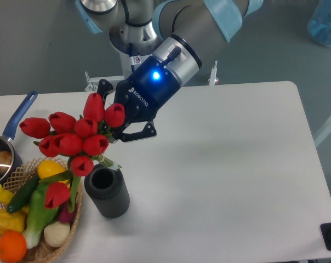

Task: Insert the flowers into the vase
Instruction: 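Tilt the gripper to align the tulip stems above the vase opening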

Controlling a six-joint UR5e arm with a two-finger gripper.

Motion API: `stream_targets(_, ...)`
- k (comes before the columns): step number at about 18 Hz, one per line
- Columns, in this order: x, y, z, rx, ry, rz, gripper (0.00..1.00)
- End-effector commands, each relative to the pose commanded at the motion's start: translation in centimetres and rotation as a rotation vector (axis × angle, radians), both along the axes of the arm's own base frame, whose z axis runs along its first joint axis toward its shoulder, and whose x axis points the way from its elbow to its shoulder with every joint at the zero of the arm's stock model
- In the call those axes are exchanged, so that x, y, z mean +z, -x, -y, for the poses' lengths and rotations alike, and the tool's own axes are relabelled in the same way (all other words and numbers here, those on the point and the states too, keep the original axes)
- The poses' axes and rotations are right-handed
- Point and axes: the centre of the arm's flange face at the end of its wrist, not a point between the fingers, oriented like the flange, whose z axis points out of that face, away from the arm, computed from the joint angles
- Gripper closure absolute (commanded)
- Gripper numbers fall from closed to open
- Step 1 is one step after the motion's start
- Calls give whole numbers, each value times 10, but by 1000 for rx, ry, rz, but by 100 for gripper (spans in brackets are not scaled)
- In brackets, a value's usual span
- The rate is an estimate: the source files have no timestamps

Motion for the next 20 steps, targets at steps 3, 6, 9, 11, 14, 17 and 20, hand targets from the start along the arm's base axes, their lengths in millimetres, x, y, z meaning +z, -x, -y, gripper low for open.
stream_targets(3,-1,1,0,1,3,2,100)
stream_targets(6,-3,-1,-2,-3,4,8,100)
stream_targets(9,-8,-11,-11,-33,0,21,100)
stream_targets(11,-14,-9,-16,-45,-5,34,100)
stream_targets(14,-21,-4,-21,-72,-31,75,100)
stream_targets(17,-27,0,-23,-71,-28,79,100)
stream_targets(20,-36,6,-26,-73,-27,81,100)
